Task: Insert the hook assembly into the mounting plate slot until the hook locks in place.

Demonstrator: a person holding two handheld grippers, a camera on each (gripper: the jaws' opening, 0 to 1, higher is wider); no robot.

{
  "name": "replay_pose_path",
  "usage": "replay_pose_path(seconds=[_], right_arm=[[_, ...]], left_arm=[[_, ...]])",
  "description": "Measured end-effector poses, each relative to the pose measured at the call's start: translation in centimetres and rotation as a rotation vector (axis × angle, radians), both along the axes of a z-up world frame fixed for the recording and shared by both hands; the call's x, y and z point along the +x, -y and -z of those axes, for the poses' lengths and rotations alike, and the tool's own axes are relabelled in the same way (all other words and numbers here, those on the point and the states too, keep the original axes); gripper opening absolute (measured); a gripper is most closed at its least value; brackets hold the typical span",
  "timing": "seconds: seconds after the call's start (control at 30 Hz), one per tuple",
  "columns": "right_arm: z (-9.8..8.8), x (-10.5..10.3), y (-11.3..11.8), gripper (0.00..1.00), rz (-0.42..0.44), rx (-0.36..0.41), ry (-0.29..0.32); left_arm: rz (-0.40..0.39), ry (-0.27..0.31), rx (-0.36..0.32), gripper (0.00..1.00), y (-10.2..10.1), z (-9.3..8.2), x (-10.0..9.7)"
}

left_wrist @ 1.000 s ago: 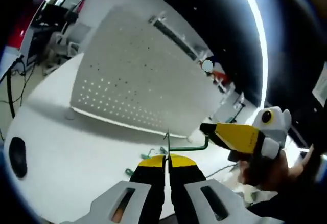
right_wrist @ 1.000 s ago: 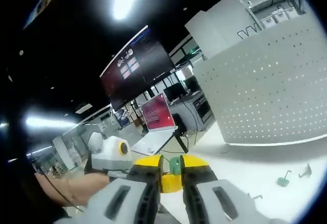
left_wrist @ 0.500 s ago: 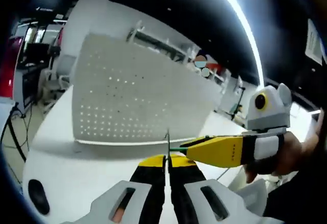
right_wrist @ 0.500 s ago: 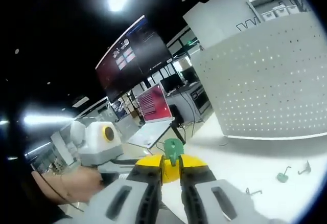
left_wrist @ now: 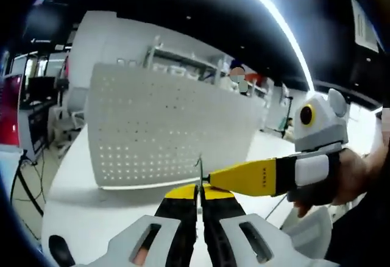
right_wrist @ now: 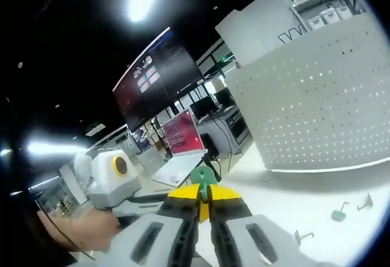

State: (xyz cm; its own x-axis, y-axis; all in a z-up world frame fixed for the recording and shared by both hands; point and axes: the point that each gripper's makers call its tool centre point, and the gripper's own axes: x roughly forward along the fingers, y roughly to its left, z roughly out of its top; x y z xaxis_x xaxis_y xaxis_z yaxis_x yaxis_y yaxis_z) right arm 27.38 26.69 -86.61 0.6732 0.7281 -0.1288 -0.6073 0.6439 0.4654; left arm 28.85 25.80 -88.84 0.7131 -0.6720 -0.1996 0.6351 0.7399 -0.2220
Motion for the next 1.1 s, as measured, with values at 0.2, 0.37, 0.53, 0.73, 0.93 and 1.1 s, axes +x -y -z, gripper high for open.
replay_pose_path(seconds=[0.2,0.37,0.53,0.73,0.93,1.1], right_arm=[[1.0,-0.1,-0.3,0.0,-0.013,-0.05,-0.01],[2.3,-0.2,-0.4,0.0,-0.031,-0.052,-0.056],[2.3,-0.2,-0.2,0.0,-0.037,-0.09,-0.023],[2.3,0.3,0.5,0.0,-0.026,-0.099,-0.013],[1.6,0.9,0.9,0.0,-0.011,-0.084,0.006],[1.3,1.5,1.3,0.0,0.004,-0.1,0.025]], left_arm=[[0.01,-0.059,-0.029,0.02,-0.3,1.1,-0.2],[0.037,-0.134,-0.017,0.05,-0.4,2.6,-0.5],[-0.011,-0.139,-0.068,0.2,-1.2,3.1,-0.4],[0.013,-0.104,-0.069,0.38,-1.1,2.9,-0.8],[0.028,-0.079,-0.085,0.63,-1.4,2.0,-0.8],[0.032,-0.123,-0.104,0.9,-1.7,2.1,-0.6]])
